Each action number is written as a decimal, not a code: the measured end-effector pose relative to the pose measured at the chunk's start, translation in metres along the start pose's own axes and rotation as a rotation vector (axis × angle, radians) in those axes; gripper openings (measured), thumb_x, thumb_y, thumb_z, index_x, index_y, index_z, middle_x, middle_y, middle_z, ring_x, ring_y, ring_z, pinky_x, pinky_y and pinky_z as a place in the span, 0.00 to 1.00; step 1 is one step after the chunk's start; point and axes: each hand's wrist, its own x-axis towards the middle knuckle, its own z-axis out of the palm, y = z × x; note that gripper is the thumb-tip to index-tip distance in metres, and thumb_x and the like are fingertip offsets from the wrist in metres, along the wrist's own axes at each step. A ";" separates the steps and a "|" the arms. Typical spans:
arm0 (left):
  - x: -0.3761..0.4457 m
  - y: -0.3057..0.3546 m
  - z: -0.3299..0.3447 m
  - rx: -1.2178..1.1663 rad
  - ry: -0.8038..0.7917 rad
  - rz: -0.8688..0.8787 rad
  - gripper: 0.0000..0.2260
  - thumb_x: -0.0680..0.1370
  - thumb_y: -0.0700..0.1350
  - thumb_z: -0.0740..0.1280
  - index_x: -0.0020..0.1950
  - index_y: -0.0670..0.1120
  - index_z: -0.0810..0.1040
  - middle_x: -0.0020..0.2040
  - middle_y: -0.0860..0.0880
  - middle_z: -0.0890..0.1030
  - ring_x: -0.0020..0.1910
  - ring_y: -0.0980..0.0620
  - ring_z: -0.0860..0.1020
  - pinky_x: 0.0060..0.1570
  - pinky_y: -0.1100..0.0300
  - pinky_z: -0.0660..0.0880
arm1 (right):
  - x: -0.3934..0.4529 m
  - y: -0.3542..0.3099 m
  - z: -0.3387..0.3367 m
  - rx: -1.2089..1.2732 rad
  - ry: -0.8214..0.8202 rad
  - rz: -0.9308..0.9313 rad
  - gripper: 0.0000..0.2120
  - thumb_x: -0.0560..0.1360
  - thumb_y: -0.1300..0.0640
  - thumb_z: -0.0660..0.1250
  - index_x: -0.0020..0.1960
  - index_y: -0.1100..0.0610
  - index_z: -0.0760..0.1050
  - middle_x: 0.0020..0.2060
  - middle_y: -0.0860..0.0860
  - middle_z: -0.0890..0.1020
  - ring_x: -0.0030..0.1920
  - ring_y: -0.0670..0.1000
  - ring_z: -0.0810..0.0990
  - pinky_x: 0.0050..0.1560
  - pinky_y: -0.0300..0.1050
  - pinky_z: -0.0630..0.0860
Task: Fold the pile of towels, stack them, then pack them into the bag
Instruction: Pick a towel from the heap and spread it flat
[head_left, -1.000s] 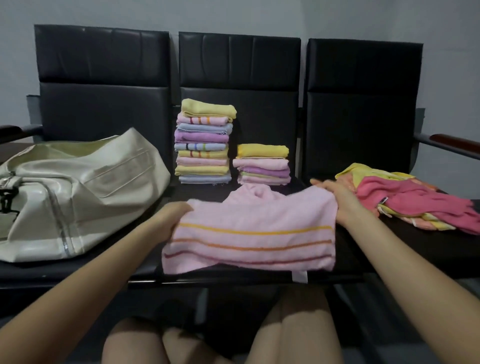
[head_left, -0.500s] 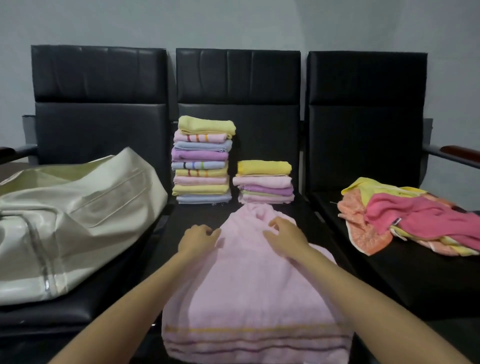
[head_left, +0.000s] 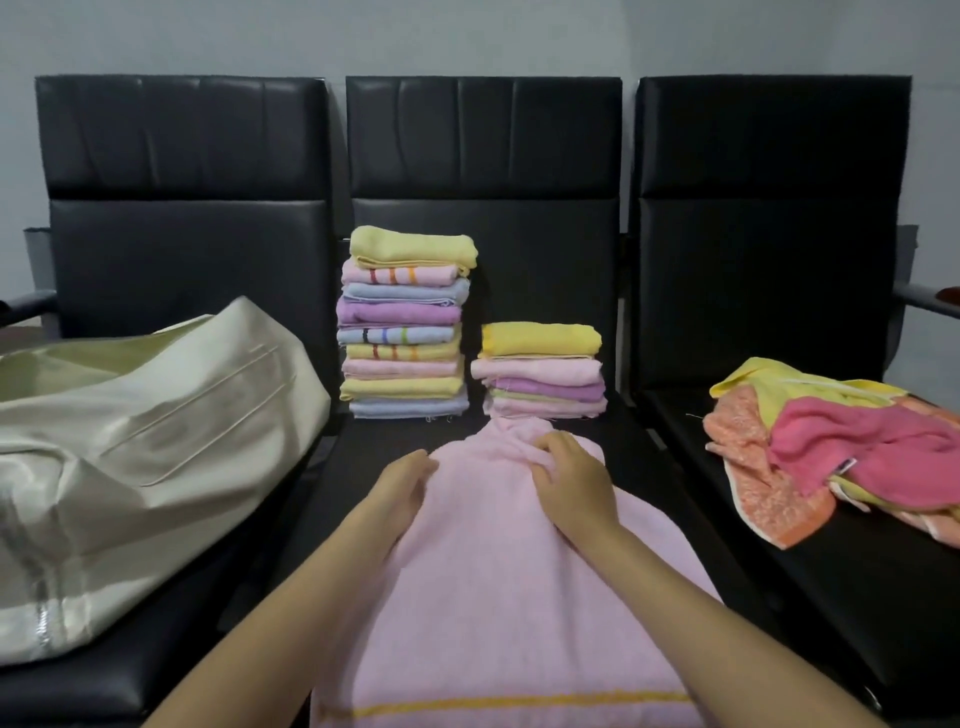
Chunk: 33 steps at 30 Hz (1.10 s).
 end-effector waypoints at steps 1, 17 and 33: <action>0.002 -0.003 -0.005 -0.028 0.002 0.012 0.09 0.79 0.35 0.60 0.57 0.43 0.75 0.54 0.44 0.76 0.54 0.49 0.77 0.56 0.55 0.73 | -0.007 -0.007 0.000 -0.014 -0.019 -0.103 0.03 0.75 0.60 0.65 0.47 0.55 0.77 0.42 0.45 0.79 0.44 0.49 0.76 0.40 0.42 0.69; -0.012 -0.007 0.013 -0.028 0.254 0.208 0.05 0.78 0.44 0.66 0.51 0.46 0.80 0.45 0.49 0.80 0.42 0.53 0.77 0.39 0.61 0.72 | -0.009 -0.003 0.008 -0.291 -0.170 0.395 0.32 0.74 0.35 0.63 0.67 0.57 0.69 0.58 0.55 0.73 0.59 0.56 0.74 0.48 0.48 0.70; -0.030 -0.014 0.000 0.627 0.512 0.837 0.09 0.80 0.42 0.61 0.56 0.48 0.79 0.51 0.56 0.79 0.50 0.57 0.75 0.49 0.62 0.68 | 0.006 0.004 -0.039 0.569 0.421 0.429 0.05 0.76 0.59 0.64 0.43 0.59 0.70 0.37 0.51 0.75 0.37 0.48 0.72 0.41 0.44 0.71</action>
